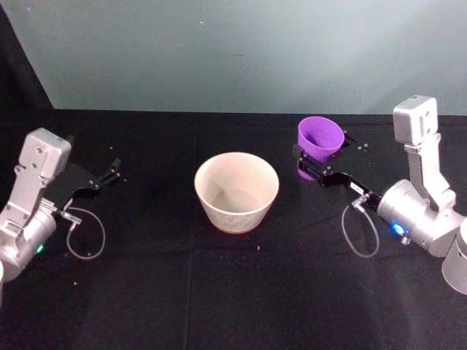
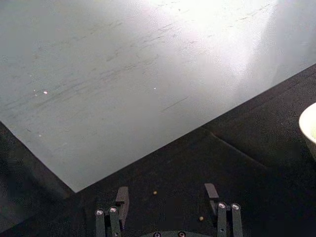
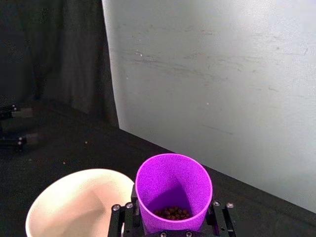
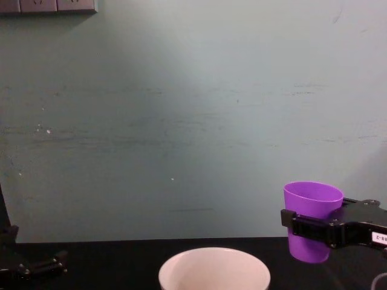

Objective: Pick up the cup and pour the mung beans from the cup into the bowl.

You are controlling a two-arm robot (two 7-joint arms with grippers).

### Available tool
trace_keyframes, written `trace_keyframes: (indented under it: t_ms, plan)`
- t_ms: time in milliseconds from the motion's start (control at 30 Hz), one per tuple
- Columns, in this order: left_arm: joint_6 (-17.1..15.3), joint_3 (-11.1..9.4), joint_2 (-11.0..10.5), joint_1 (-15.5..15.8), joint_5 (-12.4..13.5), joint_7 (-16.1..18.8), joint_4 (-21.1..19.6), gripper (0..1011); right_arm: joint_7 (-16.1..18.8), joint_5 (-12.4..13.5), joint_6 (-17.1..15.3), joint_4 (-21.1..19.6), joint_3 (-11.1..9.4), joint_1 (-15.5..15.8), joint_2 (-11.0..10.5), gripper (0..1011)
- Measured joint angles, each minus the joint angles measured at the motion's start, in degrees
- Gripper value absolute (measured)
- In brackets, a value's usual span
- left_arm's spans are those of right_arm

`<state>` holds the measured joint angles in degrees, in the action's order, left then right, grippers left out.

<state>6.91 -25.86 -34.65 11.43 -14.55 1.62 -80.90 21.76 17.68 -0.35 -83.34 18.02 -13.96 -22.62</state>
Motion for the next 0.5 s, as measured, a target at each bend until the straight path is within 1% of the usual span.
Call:
trace_keyframes:
  t_ms: [500]
  plan:
    - [0.0,0.0,0.0,0.0,0.0,0.0,0.0,1000,0.0,0.0,0.0,0.0,0.0,0.0,0.0,718]
